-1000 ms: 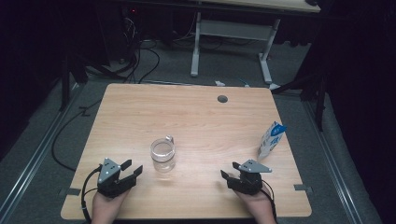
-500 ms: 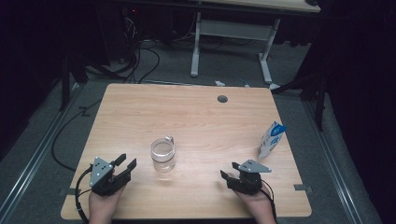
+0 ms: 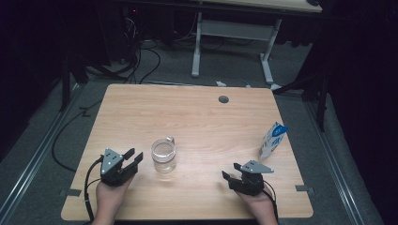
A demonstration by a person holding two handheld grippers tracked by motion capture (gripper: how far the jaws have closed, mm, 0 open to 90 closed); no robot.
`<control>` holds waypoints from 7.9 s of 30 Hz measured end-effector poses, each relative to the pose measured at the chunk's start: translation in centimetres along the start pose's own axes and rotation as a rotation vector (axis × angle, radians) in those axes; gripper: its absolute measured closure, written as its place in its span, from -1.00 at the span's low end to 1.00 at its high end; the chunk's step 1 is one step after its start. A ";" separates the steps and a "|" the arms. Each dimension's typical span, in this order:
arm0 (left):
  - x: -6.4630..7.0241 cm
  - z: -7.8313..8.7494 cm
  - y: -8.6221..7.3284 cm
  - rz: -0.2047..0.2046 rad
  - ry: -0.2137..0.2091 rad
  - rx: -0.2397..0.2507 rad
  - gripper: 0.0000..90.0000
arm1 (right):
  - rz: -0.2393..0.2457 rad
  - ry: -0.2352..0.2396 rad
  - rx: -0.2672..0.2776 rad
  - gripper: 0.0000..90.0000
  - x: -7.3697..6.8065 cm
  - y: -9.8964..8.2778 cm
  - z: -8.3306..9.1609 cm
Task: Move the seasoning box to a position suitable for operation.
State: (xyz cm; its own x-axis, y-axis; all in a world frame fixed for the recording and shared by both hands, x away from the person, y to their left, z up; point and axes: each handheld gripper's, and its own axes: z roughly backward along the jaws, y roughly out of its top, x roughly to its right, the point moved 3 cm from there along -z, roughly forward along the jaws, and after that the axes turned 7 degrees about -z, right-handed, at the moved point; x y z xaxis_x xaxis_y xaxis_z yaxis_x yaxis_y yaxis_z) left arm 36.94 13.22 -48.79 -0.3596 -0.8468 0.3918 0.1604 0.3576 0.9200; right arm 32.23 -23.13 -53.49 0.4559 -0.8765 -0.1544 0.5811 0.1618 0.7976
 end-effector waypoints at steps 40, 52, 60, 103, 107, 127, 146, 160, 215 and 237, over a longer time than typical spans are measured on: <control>1.7 -2.5 -2.6 0.014 -0.054 -0.073 1.00 | 0.003 0.002 -0.008 -0.11 -0.2 0.0 0.0; 4.0 0.2 -3.4 0.037 -0.103 -0.059 1.00 | 0.005 0.005 -0.013 -0.11 -0.3 -0.1 -0.1; 3.7 -1.0 -3.1 0.010 -0.086 -0.042 1.00 | 0.004 0.013 -0.008 -0.09 -0.4 0.0 0.0; 7.2 0.1 -5.0 0.013 -0.147 -0.089 1.00 | -0.017 0.031 0.007 0.01 0.1 -0.1 0.3; 8.1 0.5 -5.3 0.013 -0.171 -0.097 1.00 | -0.021 0.031 0.010 0.01 0.1 -0.1 0.3; 10.9 0.5 -6.3 0.035 -0.225 -0.121 0.82 | -0.017 0.031 0.017 0.01 0.0 0.0 0.4; 9.4 -0.5 -2.8 0.042 -0.201 -0.094 0.65 | 0.058 0.051 0.066 0.26 -2.4 2.9 0.3; 11.3 -2.2 -1.8 0.039 -0.209 -0.058 0.89 | 0.054 0.063 0.065 0.48 -2.4 3.0 -0.9; 11.9 -2.5 -2.8 0.015 -0.210 -0.052 1.00 | 0.108 0.112 0.091 0.99 -4.2 3.1 0.2; 11.2 -2.2 -3.1 -0.060 -0.230 -0.104 1.00 | 0.151 0.128 0.141 0.99 -5.6 3.8 1.3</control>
State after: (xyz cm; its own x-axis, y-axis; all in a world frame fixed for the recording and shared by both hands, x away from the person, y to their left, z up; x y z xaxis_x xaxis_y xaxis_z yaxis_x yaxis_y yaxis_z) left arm 34.39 1.76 -47.22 -0.5694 -0.7490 0.3389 0.2216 0.2571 0.9406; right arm 31.03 -18.20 -48.80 0.6177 -0.7809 -0.0926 0.4042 0.2143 0.8892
